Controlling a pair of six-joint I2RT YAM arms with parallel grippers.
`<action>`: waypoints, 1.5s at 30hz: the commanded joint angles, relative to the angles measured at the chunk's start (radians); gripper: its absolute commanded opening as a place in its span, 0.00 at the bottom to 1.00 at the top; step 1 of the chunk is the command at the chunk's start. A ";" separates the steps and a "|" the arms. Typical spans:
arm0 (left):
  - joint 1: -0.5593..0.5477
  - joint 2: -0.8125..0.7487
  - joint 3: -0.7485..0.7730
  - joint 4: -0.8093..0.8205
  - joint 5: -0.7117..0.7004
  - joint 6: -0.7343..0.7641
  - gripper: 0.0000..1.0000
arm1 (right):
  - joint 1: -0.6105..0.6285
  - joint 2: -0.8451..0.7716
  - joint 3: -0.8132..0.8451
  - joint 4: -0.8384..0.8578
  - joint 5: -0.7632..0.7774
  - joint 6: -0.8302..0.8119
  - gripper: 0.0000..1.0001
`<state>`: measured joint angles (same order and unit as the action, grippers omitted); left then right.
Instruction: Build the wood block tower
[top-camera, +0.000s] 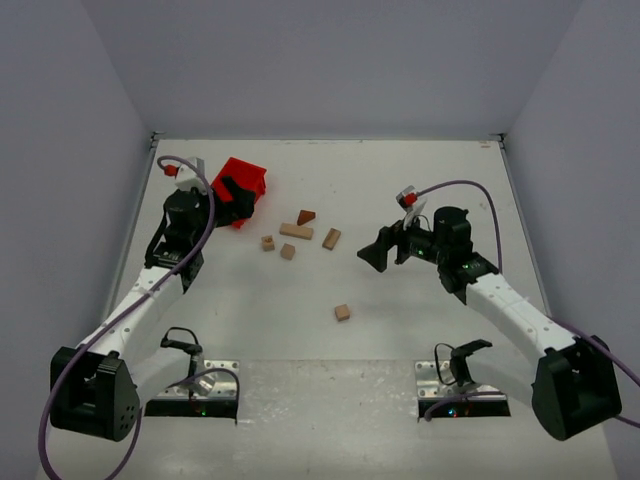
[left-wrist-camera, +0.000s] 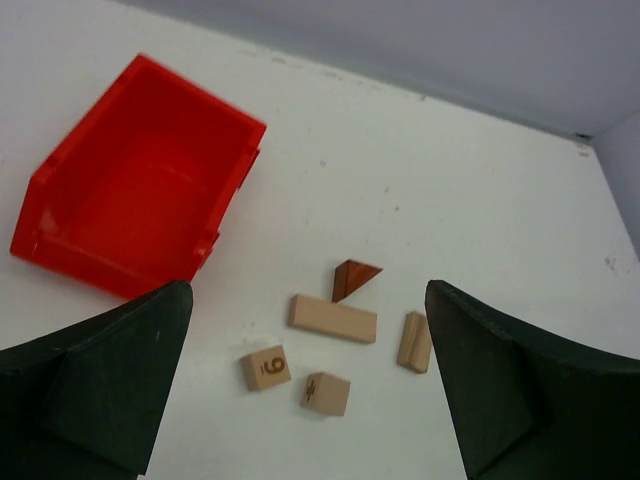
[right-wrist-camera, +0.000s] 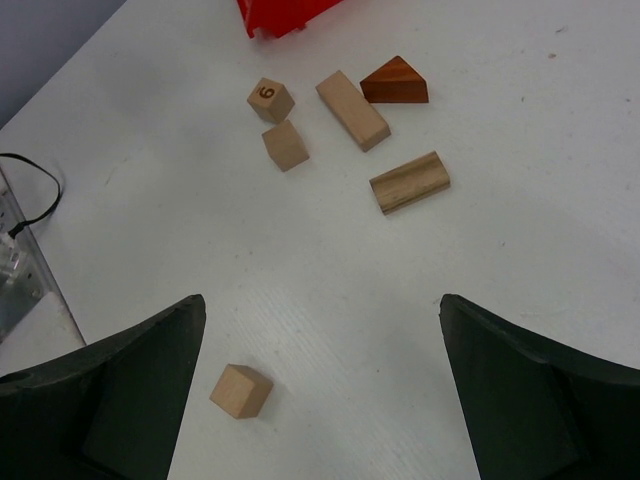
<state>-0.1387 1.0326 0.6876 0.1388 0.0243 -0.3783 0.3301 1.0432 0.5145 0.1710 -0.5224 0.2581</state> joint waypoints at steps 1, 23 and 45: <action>-0.002 -0.052 -0.058 0.110 -0.092 -0.074 1.00 | 0.004 0.109 0.131 -0.023 0.042 -0.005 0.99; -0.003 0.079 -0.164 0.257 -0.098 -0.148 1.00 | 0.245 0.933 0.901 -0.404 0.275 -0.466 0.99; -0.045 0.224 -0.074 0.174 -0.123 -0.127 1.00 | 0.461 0.991 0.918 -0.358 0.304 -0.447 0.99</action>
<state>-0.1684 1.2421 0.5685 0.2922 -0.0813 -0.5199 0.7805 2.0115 1.3824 -0.2338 -0.2339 -0.2021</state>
